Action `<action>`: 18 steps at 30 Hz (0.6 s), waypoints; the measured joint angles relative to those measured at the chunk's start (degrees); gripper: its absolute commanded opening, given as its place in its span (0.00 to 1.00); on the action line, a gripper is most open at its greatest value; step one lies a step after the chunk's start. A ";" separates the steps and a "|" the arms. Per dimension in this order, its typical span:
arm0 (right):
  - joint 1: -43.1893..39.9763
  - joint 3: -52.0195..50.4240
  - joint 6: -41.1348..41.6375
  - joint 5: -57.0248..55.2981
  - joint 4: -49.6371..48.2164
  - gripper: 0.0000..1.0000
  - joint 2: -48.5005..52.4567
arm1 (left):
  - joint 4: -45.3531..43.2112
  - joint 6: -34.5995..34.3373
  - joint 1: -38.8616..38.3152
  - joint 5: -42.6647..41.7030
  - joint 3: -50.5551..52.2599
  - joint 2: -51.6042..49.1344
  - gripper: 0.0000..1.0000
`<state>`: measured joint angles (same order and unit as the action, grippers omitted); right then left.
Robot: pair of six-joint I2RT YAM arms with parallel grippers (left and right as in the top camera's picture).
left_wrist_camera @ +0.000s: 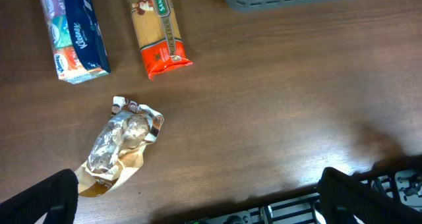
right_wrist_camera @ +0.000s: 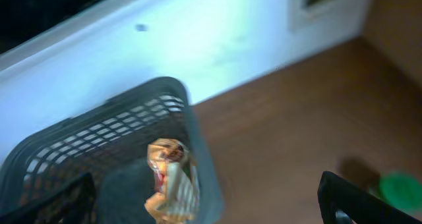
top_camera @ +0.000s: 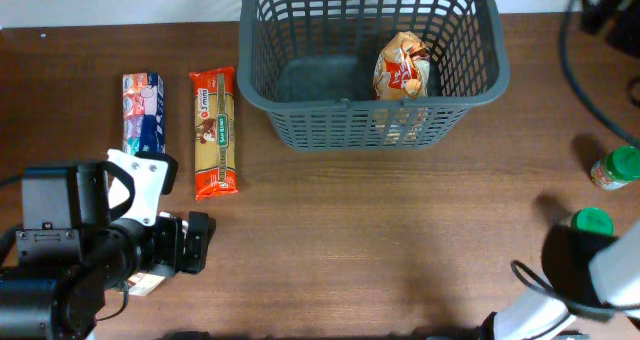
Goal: Pack container
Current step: 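Release the snack bag into the basket and withdraw the right arm, then move the right gripper over the nearer green-lidded jar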
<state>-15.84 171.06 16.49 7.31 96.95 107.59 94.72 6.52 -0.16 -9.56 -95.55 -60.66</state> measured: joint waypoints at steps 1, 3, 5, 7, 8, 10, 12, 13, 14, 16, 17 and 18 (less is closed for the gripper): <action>-1.22 -2.97 0.50 0.00 -0.02 0.99 -1.75 | 0.00 0.00 0.00 0.00 0.00 0.00 0.99; -3.72 -10.43 1.53 -0.31 0.00 0.99 -5.90 | 0.00 0.00 0.00 0.00 0.00 0.00 0.99; -6.27 -19.45 2.62 -1.84 0.02 0.99 -10.86 | 0.00 0.00 0.00 0.00 0.00 0.00 0.99; -8.50 -28.06 3.91 -4.26 0.02 0.99 -15.43 | 0.00 0.00 0.00 0.00 0.00 0.02 0.99; -9.84 -32.81 4.72 -6.05 0.00 0.99 -17.86 | 0.02 0.00 0.00 0.00 0.00 0.00 0.99; -13.18 -41.03 6.08 -9.60 -0.04 0.99 -21.73 | 0.00 0.00 0.00 0.00 -0.04 0.02 0.99; -15.89 -45.33 6.75 -11.72 -0.07 0.99 -23.19 | 0.00 0.00 0.00 0.00 -0.04 0.02 0.99; -17.75 -47.69 7.10 -12.59 -0.17 0.99 -23.63 | 0.00 0.00 0.00 0.00 -0.04 0.02 0.99; -19.45 -49.77 7.28 -13.38 -0.35 0.99 -23.76 | 0.02 0.00 0.00 0.00 -0.04 0.02 0.99; -22.29 -53.37 7.61 -14.01 -1.68 0.99 -23.58 | 0.00 -0.11 0.00 0.00 -0.04 0.00 0.99; -23.80 -55.49 7.80 -13.97 -2.69 0.99 -23.17 | 0.02 -0.13 0.00 0.00 -0.04 0.00 0.99; -24.90 -57.13 8.00 -13.68 -3.54 0.99 -22.80 | 0.02 -0.13 0.00 0.00 -0.04 0.00 0.99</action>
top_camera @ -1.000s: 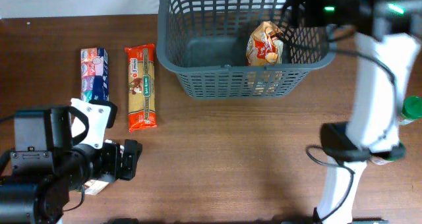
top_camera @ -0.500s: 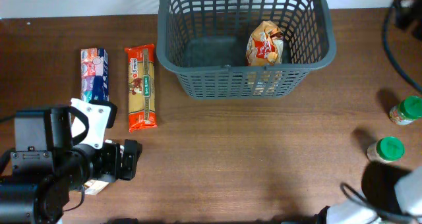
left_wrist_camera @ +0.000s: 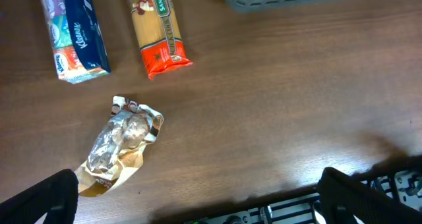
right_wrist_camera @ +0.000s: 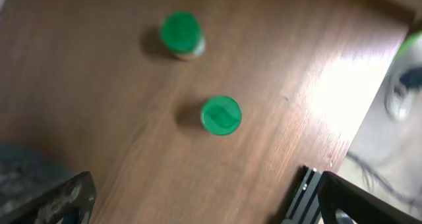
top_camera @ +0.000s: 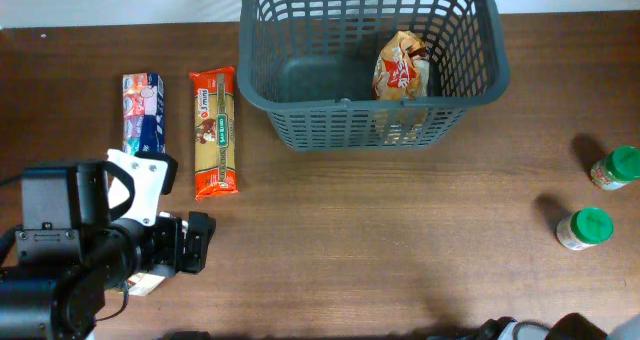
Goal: Pack container
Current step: 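Move the right gripper over the nearer green-lidded jar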
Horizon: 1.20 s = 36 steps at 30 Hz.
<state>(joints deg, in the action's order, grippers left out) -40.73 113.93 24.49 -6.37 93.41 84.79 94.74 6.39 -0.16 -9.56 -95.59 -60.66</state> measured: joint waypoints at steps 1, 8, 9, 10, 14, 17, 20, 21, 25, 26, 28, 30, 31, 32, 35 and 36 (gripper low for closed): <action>-1.25 -1.84 0.24 0.68 -0.96 0.99 0.61 | -0.02 0.00 0.00 0.00 0.00 0.02 0.99; -7.02 -13.62 1.60 5.88 -3.26 0.99 5.97 | 0.00 0.00 0.00 0.00 0.00 0.00 0.99; -7.43 -16.06 1.86 6.29 -4.28 0.99 6.25 | -0.02 0.00 0.00 0.00 0.00 0.02 0.99; -7.65 -17.88 1.90 6.49 -5.03 0.99 6.36 | -0.02 0.00 0.00 0.00 0.00 0.00 0.99; -8.07 -26.77 1.11 7.28 -10.64 0.99 6.36 | -0.02 0.00 0.00 0.02 0.00 0.02 0.99; -8.07 -30.99 0.57 7.48 -14.01 0.99 6.36 | 0.00 0.00 0.00 0.02 0.00 0.00 0.99; -8.04 -34.32 0.26 7.56 -17.88 0.99 6.36 | -0.02 0.00 0.00 0.02 0.00 0.02 0.99; -8.04 -35.28 0.13 7.58 -19.02 0.99 6.36 | 0.00 0.00 0.00 0.02 0.00 0.02 0.99; -8.04 -37.20 -0.09 7.58 -21.55 0.99 6.36 | -0.02 0.00 0.00 0.02 0.00 0.00 0.99; -8.04 -37.27 -0.22 7.56 -21.94 0.99 6.36 | 0.00 0.00 0.00 0.02 0.00 0.00 0.99; -8.04 -37.29 -0.22 7.61 -23.06 0.99 6.36 | 0.00 0.00 0.00 0.02 0.00 0.00 0.99; -8.07 -37.29 -0.04 7.89 -23.67 0.99 6.36 | 0.00 0.00 0.00 0.00 0.00 0.02 0.99; -8.04 -37.29 0.20 8.46 -23.80 0.99 6.36 | -0.02 0.00 0.00 0.00 0.00 0.00 0.99; -8.07 -37.29 0.35 8.74 -23.85 0.99 6.36 | 0.00 0.00 0.00 0.02 0.00 0.02 0.99; -8.04 -37.29 0.72 10.16 -23.89 0.99 6.36 | -0.02 0.00 0.00 0.02 0.00 0.02 0.99; -8.04 -37.29 0.81 10.49 -24.06 0.99 6.38 | 0.00 0.00 0.00 0.02 0.00 0.00 0.99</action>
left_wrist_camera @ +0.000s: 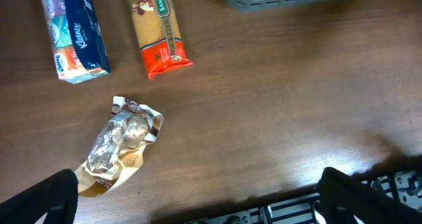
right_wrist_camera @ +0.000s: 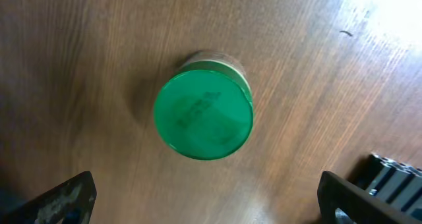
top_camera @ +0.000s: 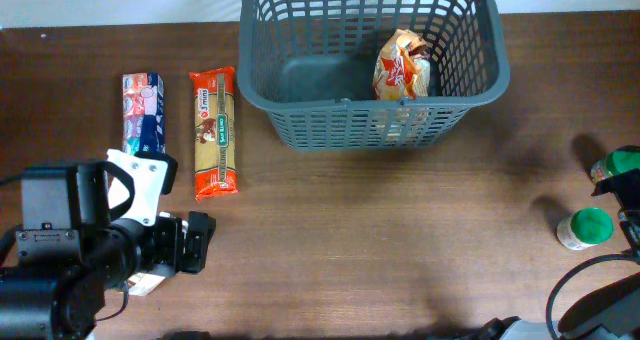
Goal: Pack container
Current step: 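Move the right gripper over the nearer green-lidded jar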
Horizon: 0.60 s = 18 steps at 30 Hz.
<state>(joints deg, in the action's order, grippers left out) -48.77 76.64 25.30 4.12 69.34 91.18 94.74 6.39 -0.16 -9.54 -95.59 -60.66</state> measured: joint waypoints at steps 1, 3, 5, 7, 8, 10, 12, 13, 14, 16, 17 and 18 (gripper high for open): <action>0.00 0.00 0.02 0.11 -0.22 0.99 0.07 | 0.00 0.00 0.00 0.00 0.00 0.02 0.99; 0.13 0.00 0.11 0.00 -0.63 0.99 0.35 | 0.00 0.00 0.00 -0.02 0.00 0.00 0.99; 0.33 0.00 0.17 -0.24 -0.70 0.99 0.94 | 0.00 0.00 0.00 -0.02 0.00 0.02 0.99; 0.76 0.00 0.26 -0.90 -0.83 0.99 1.77 | 0.00 0.00 0.00 0.00 0.00 0.02 0.99; 0.94 0.00 0.42 -1.25 -0.90 0.99 2.16 | -0.02 0.00 0.00 0.00 0.00 0.00 0.99; 1.36 0.00 0.83 -1.86 -0.92 0.99 3.17 | 0.00 0.00 0.00 -0.02 0.00 0.00 0.99; 1.57 0.00 1.11 -2.34 -1.11 0.99 4.00 | 0.00 0.00 0.00 0.00 0.00 0.00 0.99; 1.62 0.00 1.27 -2.62 -1.09 0.99 4.35 | 0.00 0.00 0.00 0.00 0.00 0.02 0.99; 1.64 0.00 1.31 -2.82 -1.11 0.99 4.72 | 0.00 0.00 0.00 -0.02 0.00 0.00 0.99; 1.64 0.00 1.42 -3.50 -1.27 0.99 5.42 | 0.00 0.00 0.00 0.00 0.00 0.02 0.99; 1.64 0.00 1.53 -3.89 -1.44 0.99 5.79 | 0.00 0.00 0.00 -0.02 0.00 0.02 0.99; 1.64 0.00 1.46 -4.20 -1.55 0.99 6.19 | -0.02 0.00 0.00 0.00 0.00 0.00 0.99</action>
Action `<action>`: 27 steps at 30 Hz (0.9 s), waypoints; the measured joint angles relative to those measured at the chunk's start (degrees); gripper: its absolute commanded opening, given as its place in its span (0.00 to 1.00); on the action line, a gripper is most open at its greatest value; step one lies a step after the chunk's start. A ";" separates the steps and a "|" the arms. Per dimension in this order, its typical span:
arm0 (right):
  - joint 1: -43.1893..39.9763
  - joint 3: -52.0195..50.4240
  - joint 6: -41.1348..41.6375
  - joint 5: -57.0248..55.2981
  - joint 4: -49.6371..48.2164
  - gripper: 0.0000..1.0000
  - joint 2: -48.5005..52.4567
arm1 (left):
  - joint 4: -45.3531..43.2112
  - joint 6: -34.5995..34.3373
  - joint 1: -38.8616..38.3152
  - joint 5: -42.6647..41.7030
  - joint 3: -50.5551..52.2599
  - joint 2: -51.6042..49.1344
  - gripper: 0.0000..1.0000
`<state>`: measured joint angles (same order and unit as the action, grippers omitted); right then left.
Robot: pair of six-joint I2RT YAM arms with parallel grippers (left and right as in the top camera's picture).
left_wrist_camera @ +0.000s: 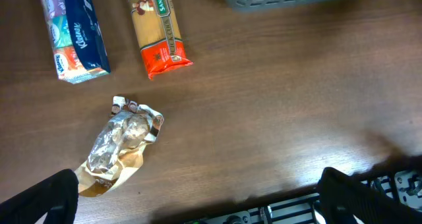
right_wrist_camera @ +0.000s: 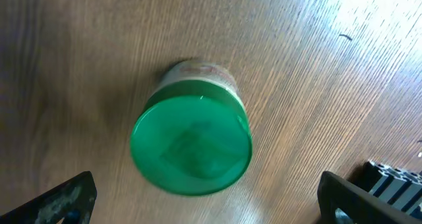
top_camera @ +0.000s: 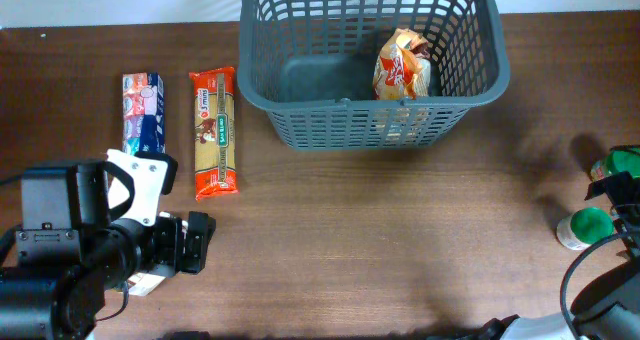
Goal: Pack container
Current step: 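Move the right gripper over the nearer green-lidded jar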
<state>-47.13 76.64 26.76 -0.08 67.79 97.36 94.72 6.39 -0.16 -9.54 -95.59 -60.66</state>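
The grey mesh basket (top_camera: 370, 65) stands at the back with an orange snack bag (top_camera: 402, 68) inside. A green-lidded jar (right_wrist_camera: 191, 145) stands upright on the table directly below my right gripper (right_wrist_camera: 210, 205), which is open, its fingers (right_wrist_camera: 60, 201) wide on either side. In the overhead view this jar (top_camera: 585, 226) is at the right edge, with a second green-lidded jar (top_camera: 620, 165) behind it. My left gripper (left_wrist_camera: 198, 201) is open and empty, hovering near a crumpled foil wrapper (left_wrist_camera: 120, 143). A tissue pack (left_wrist_camera: 72, 33) and a red pasta pack (left_wrist_camera: 158, 33) lie beyond it.
The basket's front wall shows at the top of the left wrist view. The left arm's body (top_camera: 80, 250) fills the front left corner. The right arm's cable (top_camera: 590, 270) loops at the front right. The table edge runs just below both grippers.
The green-lidded jar looks larger and sits a little lower and to the left in the right wrist view, so my right gripper is closer over it. The left arm has not moved.
My right wrist first faced the basket with the snack bag in it. Then it looked down from high on both green-lidded jars. Later it was close over one jar, and now closer still. The left arm and the items on the left stayed put.
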 measured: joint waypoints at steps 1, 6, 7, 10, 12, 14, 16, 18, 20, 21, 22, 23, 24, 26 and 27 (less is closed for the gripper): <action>0.00 0.00 0.07 -0.17 -0.07 0.99 0.37 | 0.02 0.00 0.00 0.00 0.00 0.02 0.99; 0.44 -0.11 -0.04 -0.81 -0.59 0.99 2.16 | 0.02 0.00 0.00 0.00 0.00 0.02 0.99; 0.87 -0.24 -0.07 -0.98 -0.79 0.99 2.47 | 0.02 0.00 0.00 0.00 0.00 0.02 0.99; 2.54 -0.37 -0.04 -1.20 -1.05 0.99 2.89 | 0.00 0.00 0.00 -0.02 0.00 0.02 0.99; 3.96 -0.37 -0.07 -1.62 -1.38 0.99 3.06 | 0.02 0.00 0.00 -0.02 0.00 0.00 0.99; 5.35 -0.37 -0.07 -2.01 -1.66 0.99 3.10 | 0.02 0.00 0.00 0.00 0.00 0.02 0.99; 6.60 -0.37 0.04 -2.56 -1.81 0.99 3.10 | 0.02 0.00 0.00 -0.02 0.00 0.02 0.99; 7.02 -0.37 0.07 -2.95 -1.90 0.99 3.10 | 0.02 0.00 0.00 -0.02 0.00 0.00 0.99; 7.19 -0.37 0.09 -3.30 -1.95 0.99 3.10 | 0.02 0.00 0.00 0.00 0.00 0.02 0.99; 7.17 -0.37 0.07 -3.52 -1.95 0.99 3.10 | 0.02 0.00 0.00 0.00 0.00 0.00 0.99; 7.17 -0.37 0.07 -3.61 -2.01 0.99 3.10 | 0.02 0.00 0.00 0.00 0.00 0.02 0.99; 7.17 -0.37 0.07 -3.61 -2.10 0.99 3.10 | 0.00 0.00 0.00 0.00 0.00 0.00 0.99; 7.17 -0.37 0.07 -3.63 -2.12 0.99 3.10 | 0.02 0.00 0.00 0.00 0.00 0.02 0.99; 7.17 -0.37 0.04 -3.76 -2.10 0.99 3.10 | 0.02 0.00 0.00 -0.02 0.00 0.02 0.99; 7.17 -0.37 0.04 -3.78 -2.10 0.99 3.10 | 0.02 0.00 0.00 0.00 0.00 0.00 0.99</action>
<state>-39.97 76.27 26.81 -3.86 65.69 100.47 94.74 6.39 -0.16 -9.54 -95.59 -60.66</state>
